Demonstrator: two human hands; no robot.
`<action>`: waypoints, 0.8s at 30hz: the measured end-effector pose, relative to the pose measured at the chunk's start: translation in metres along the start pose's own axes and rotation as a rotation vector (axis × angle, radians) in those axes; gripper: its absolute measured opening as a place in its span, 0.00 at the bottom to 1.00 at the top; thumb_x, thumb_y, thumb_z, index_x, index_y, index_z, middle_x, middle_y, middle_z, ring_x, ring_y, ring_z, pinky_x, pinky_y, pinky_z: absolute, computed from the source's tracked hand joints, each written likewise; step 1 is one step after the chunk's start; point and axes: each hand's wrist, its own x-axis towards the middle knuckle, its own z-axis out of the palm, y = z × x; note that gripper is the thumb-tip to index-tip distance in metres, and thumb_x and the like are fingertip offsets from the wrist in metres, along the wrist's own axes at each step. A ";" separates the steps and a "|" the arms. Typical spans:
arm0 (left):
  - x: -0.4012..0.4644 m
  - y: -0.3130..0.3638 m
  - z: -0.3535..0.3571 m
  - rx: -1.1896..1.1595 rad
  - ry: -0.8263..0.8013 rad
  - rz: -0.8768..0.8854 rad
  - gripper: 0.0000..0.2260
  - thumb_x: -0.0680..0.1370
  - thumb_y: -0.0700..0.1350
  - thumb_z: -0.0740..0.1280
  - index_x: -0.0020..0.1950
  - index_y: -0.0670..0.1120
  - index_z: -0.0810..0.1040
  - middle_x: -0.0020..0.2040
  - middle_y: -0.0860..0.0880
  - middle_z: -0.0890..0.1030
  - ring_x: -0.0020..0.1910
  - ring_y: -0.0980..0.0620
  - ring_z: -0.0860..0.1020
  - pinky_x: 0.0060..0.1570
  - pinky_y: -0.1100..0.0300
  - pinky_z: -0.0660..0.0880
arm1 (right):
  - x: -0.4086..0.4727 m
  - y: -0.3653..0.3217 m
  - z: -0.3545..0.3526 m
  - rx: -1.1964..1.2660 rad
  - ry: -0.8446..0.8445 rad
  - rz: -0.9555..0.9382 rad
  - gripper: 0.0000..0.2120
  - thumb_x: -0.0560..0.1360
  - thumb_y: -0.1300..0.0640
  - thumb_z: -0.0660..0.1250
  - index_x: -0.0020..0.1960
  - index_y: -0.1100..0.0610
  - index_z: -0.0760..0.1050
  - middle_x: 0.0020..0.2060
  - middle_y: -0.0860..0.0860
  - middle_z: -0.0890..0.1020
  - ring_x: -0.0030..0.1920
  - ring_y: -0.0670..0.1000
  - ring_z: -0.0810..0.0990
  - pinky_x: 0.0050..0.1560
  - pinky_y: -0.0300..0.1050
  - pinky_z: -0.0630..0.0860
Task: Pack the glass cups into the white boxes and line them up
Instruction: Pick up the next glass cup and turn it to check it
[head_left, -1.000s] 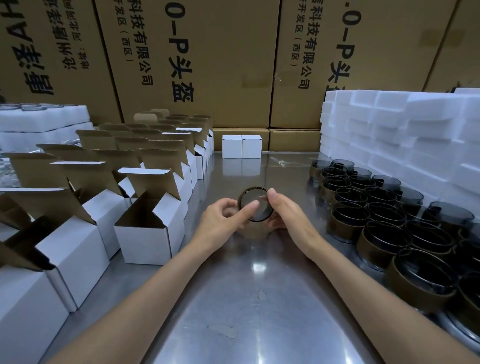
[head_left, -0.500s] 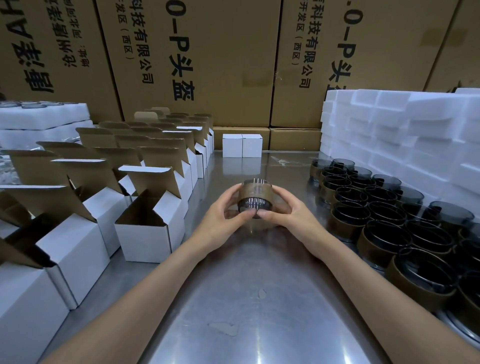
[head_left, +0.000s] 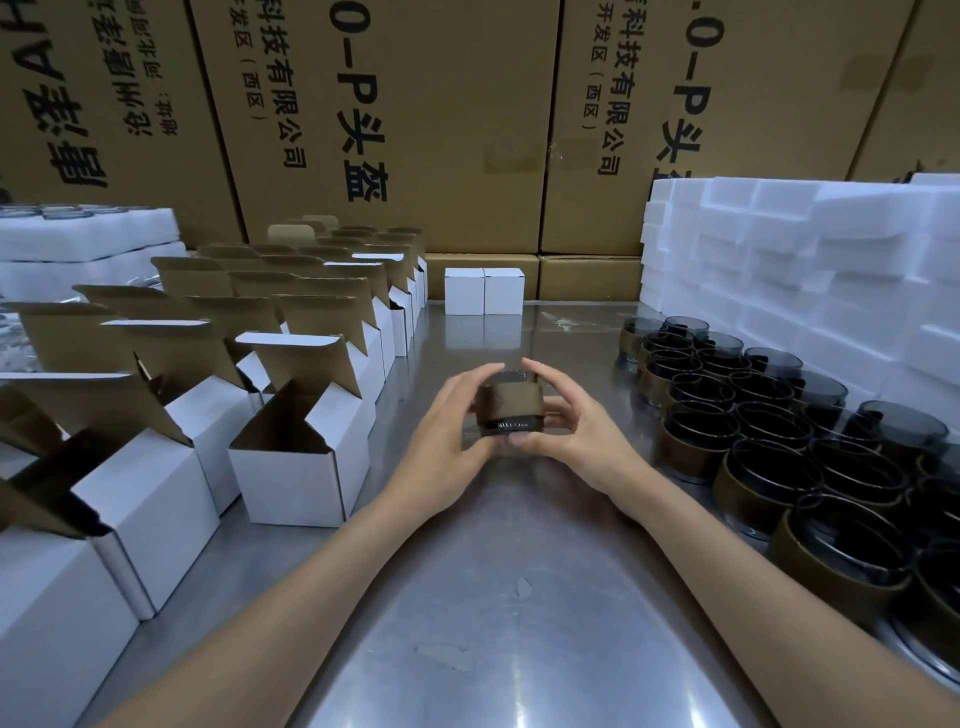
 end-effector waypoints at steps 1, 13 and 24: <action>0.000 0.000 -0.001 -0.042 0.010 -0.011 0.28 0.74 0.37 0.70 0.67 0.59 0.64 0.64 0.58 0.71 0.64 0.61 0.71 0.62 0.70 0.68 | 0.000 0.000 -0.001 0.002 0.000 0.012 0.36 0.68 0.63 0.76 0.68 0.43 0.65 0.60 0.53 0.77 0.60 0.49 0.76 0.57 0.34 0.73; -0.001 0.001 -0.002 0.033 0.090 0.040 0.32 0.71 0.37 0.73 0.63 0.64 0.64 0.62 0.58 0.72 0.61 0.57 0.73 0.61 0.62 0.71 | -0.002 -0.004 0.007 -0.112 0.130 -0.130 0.32 0.65 0.64 0.78 0.63 0.48 0.69 0.61 0.46 0.74 0.62 0.48 0.72 0.62 0.44 0.72; -0.001 0.003 -0.002 0.007 0.080 0.034 0.32 0.70 0.38 0.75 0.68 0.56 0.64 0.65 0.55 0.73 0.64 0.55 0.72 0.64 0.63 0.68 | -0.002 -0.007 0.009 -0.162 0.163 -0.154 0.33 0.65 0.64 0.78 0.61 0.43 0.68 0.60 0.45 0.74 0.59 0.43 0.73 0.60 0.39 0.70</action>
